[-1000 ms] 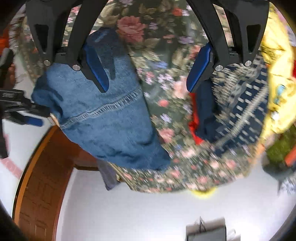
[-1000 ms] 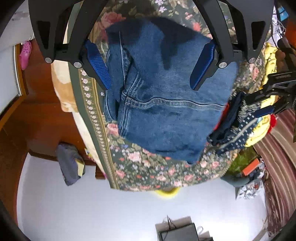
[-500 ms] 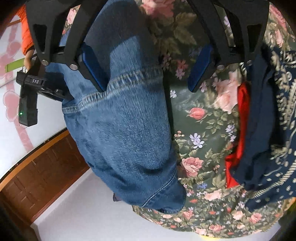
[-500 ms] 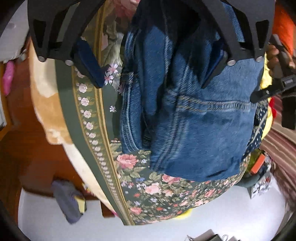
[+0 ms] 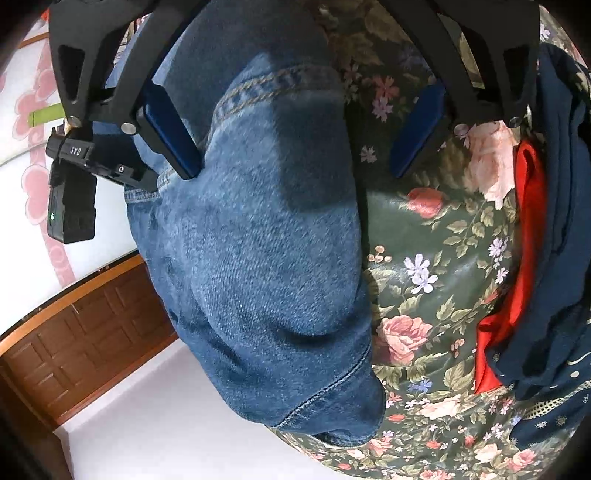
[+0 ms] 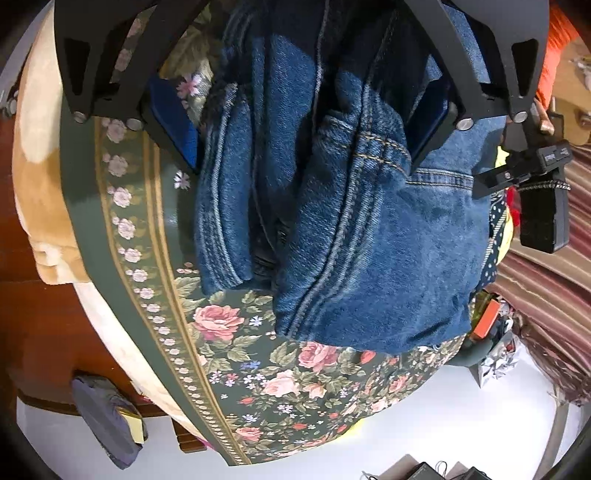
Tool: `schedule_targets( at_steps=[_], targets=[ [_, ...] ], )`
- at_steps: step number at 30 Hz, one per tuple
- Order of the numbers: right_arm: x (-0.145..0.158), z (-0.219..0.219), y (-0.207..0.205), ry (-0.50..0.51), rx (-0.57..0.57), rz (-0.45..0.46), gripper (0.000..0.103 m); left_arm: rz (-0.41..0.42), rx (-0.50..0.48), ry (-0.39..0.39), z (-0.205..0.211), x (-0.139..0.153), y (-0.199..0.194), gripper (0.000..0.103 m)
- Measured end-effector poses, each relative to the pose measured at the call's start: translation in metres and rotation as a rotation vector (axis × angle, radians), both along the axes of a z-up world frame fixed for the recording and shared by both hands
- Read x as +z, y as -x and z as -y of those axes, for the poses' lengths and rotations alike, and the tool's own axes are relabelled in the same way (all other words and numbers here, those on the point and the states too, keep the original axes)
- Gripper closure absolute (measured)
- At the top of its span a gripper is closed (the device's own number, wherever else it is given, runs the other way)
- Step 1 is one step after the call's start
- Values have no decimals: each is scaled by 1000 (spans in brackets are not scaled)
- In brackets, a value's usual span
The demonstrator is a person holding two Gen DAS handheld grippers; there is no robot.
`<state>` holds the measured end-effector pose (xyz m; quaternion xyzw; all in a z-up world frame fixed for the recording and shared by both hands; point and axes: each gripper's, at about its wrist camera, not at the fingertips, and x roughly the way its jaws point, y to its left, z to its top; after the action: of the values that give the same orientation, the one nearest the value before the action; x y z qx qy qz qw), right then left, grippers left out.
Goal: Fold large clothes
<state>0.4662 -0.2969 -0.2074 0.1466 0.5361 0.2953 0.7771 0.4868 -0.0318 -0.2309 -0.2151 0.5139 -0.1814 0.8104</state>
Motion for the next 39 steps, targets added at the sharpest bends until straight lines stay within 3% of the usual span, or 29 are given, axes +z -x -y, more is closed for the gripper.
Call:
schedule_targets(
  at_steps=[1, 3, 4, 6, 8, 11, 17, 23, 28, 33, 39],
  targets=[
    [0, 0, 0, -13, -1, -11, 22, -3, 4, 3, 2, 1, -2, 0],
    [2, -3, 2, -32, -2, -24, 33, 12, -12, 19, 5, 5, -4, 14],
    [3, -4, 3, -30, -5, -24, 39, 17, -30, 47, 8, 10, 2, 32],
    [9, -6, 7, -9, -11, -12, 47, 26, -19, 25, 11, 15, 4, 38],
    [18, -8, 13, 10, -25, 1, 55, 41, -22, 3, 14, 20, 7, 50],
    [33, -13, 22, 30, -30, 31, 64, 63, -35, 26, 13, 39, 18, 61],
    [74, -42, 40, 36, -17, 117, 68, 189, -44, -21, 0, 98, 50, 64],
    [145, -90, 54, -23, 20, 251, 68, 336, 2, -48, -59, 180, 87, 64],
    [185, -143, 59, -68, 62, 333, 68, 417, 64, -77, -116, 228, 107, 64],
    [194, -200, 53, -94, 101, 347, 68, 436, 116, -128, -170, 247, 112, 64],
    [169, -256, 36, -102, 134, 290, 68, 393, 179, -131, -230, 220, 96, 64]
  ],
)
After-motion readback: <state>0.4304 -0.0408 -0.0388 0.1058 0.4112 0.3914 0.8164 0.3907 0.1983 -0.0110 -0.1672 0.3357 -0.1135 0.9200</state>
